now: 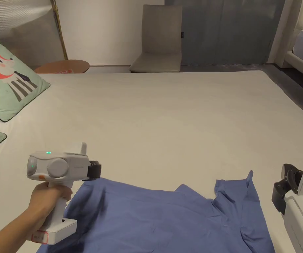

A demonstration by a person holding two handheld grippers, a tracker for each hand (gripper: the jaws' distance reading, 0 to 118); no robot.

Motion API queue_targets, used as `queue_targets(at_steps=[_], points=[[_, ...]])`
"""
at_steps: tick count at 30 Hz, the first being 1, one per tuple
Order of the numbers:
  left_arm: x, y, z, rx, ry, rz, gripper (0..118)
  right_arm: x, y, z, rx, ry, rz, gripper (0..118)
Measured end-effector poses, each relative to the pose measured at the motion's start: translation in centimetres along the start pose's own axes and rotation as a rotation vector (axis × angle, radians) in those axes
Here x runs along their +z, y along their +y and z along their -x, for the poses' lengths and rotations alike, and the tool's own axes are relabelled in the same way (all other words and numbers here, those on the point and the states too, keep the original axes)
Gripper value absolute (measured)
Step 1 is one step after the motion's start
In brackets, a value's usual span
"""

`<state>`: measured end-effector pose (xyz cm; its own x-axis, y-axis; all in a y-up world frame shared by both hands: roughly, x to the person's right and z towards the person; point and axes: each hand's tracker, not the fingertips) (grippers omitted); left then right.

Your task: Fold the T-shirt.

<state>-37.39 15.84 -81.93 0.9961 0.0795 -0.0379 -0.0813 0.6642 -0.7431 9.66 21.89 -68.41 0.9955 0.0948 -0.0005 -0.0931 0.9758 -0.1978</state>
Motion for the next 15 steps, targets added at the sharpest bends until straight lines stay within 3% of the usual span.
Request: queue_targets(at_steps=[1, 2, 3, 6, 8, 9, 10, 13, 14, 15], points=[[-1.1, 0.1, 0.4, -0.009, 0.01, 0.042, 66, -0.5, -0.3, -0.1, -0.003, -0.003, 0.009, 1], [-2.1, 0.1, 0.6, -0.006, 0.035, 0.049, 86, -0.8, -0.6, -0.2, -0.003, -0.007, 0.021, 1], [-3.2, 0.1, 0.8, -0.014, 0.048, 0.064, 97, -1.2, -1.0, -0.3, 0.0, -0.012, 0.031, 1], [-5.3, 0.0, 1.2, -0.004, 0.063, 0.117, 94, -2.1, -1.9, -0.6, 0.009, -0.027, 0.064, 1], [-6.4, -0.3, 1.0, 0.0, 0.056, 0.141, 78, -2.4, -2.3, -0.9, 0.011, -0.034, 0.08, 1], [-6.9, -0.5, 1.0, -0.003, 0.055, 0.144, 57, -2.5, -2.5, -1.0, 0.011, -0.038, 0.087, 1], [-7.4, -0.8, 0.7, -0.031, 0.062, 0.166, 45, -2.6, -2.7, -1.2, 0.014, -0.039, 0.093, 1], [-7.6, -1.7, -0.3, -0.099, 0.102, 0.133, 38, -2.4, -2.5, -1.1, 0.02, -0.042, 0.108, 1], [-7.4, -1.7, -0.4, -0.085, 0.091, 0.141, 23, -2.5, -2.6, -1.2, 0.02, -0.043, 0.115, 1], [-7.2, -1.6, -0.4, -0.074, 0.056, 0.142, 1, -2.5, -2.6, -1.3, 0.015, -0.044, 0.12, 1]])
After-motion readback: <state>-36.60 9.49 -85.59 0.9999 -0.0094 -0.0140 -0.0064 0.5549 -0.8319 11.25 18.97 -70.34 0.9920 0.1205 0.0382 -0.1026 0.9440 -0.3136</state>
